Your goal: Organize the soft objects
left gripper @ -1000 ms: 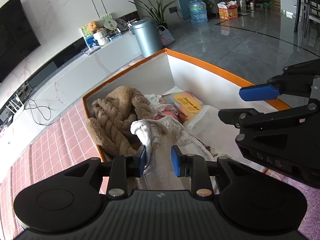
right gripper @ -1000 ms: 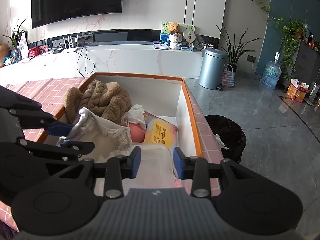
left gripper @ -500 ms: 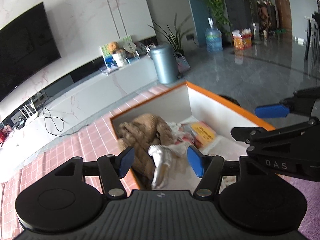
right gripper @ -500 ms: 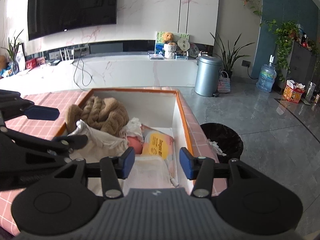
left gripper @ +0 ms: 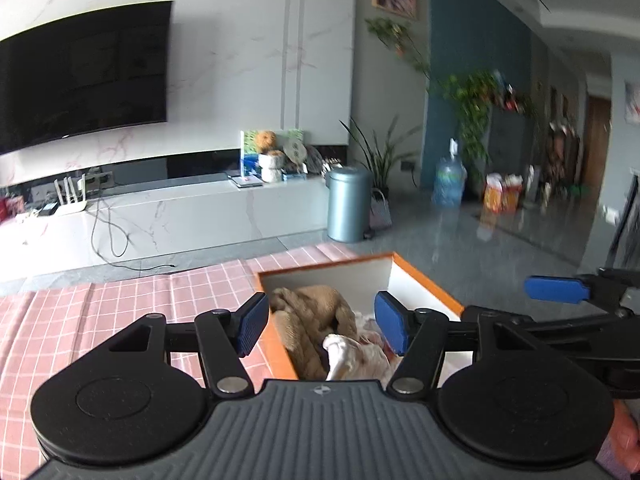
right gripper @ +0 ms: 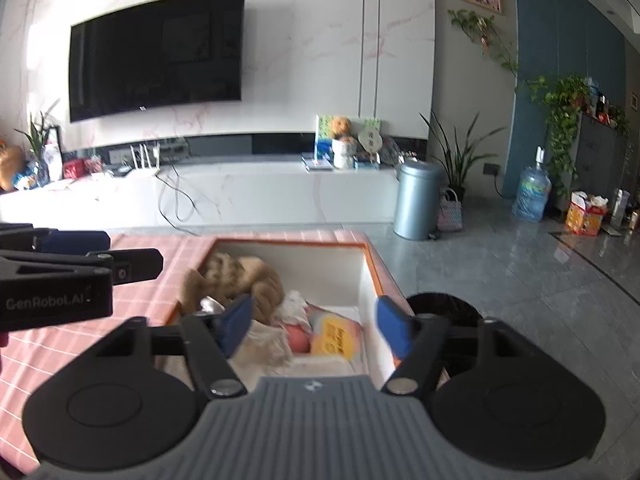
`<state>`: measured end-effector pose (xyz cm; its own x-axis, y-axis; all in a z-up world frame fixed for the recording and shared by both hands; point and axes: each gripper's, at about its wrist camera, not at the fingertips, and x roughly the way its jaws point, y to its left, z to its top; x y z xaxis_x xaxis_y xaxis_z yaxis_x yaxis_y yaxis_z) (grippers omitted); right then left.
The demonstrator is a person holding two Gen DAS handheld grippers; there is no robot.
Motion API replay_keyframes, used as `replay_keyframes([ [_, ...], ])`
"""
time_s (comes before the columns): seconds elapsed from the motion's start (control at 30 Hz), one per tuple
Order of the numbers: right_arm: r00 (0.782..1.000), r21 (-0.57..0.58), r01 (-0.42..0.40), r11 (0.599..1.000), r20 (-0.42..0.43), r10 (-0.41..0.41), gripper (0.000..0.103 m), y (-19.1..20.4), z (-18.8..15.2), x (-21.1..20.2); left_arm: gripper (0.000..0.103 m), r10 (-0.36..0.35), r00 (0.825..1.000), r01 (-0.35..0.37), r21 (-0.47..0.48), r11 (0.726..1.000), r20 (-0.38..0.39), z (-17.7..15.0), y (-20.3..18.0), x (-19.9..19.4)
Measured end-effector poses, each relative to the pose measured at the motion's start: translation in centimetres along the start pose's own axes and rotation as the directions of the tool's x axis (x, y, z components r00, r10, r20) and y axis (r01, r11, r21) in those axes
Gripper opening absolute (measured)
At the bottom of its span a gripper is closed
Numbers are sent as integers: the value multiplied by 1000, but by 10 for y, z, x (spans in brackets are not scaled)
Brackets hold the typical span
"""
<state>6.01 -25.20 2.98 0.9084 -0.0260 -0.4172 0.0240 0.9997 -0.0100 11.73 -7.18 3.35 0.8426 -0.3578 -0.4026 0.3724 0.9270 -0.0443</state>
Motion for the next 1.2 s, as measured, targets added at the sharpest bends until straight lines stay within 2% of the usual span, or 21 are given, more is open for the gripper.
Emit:
replay_keyframes([
  [0.13,1000,-2,-18,1000,15,19,85,5,4,-16,72,5,1000,-4,-66,998,11,6,16,-12],
  [0.23,999,9,-38,999,13,38,88,8,4,-28,72,44,999,-41,-64,997,32,4,23,-27],
  [0.3,1000,12,-22,1000,22,22,92,12,1,-36,72,77,996,-75,-46,996,50,-1,25,-38],
  [0.37,1000,11,3,1000,28,-3,93,19,-4,-42,73,107,993,-102,-75,992,59,-7,29,-50],
  [0.4,1000,7,8,1000,27,-8,93,22,-8,-45,77,120,991,-114,-97,989,61,-10,30,-55],
  [0.43,1000,3,12,1000,19,-12,93,26,-12,-47,86,131,990,-124,-111,986,61,-13,32,-59],
  [0.5,1000,-7,19,1000,-5,-19,97,33,-19,-50,92,171,984,-165,-106,980,42,-17,31,-64],
  [0.6,999,-26,19,999,-47,-20,97,43,-30,-50,92,228,974,-225,-114,968,9,-23,28,-67],
  [0.7,995,-35,28,999,-90,-31,97,49,-37,-47,93,215,976,-217,-115,969,-36,-32,34,-63],
  [0.8,992,-16,21,1000,-121,-23,98,51,-44,-44,94,246,963,-256,-95,962,-108,-47,37,-58],
  [0.9,990,-17,33,999,-134,-35,98,54,-51,-41,94,246,954,-268,-119,956,-173,-56,42,-54],
  [1.0,987,-22,49,999,-149,-52,98,57,-56,-37,94,257,946,-285,-136,949,-196,-65,47,-57],
  [1.2,989,-13,48,999,-139,-50,98,55,-56,-38,95,263,944,-292,-132,947,-197,-68,48,-61],
])
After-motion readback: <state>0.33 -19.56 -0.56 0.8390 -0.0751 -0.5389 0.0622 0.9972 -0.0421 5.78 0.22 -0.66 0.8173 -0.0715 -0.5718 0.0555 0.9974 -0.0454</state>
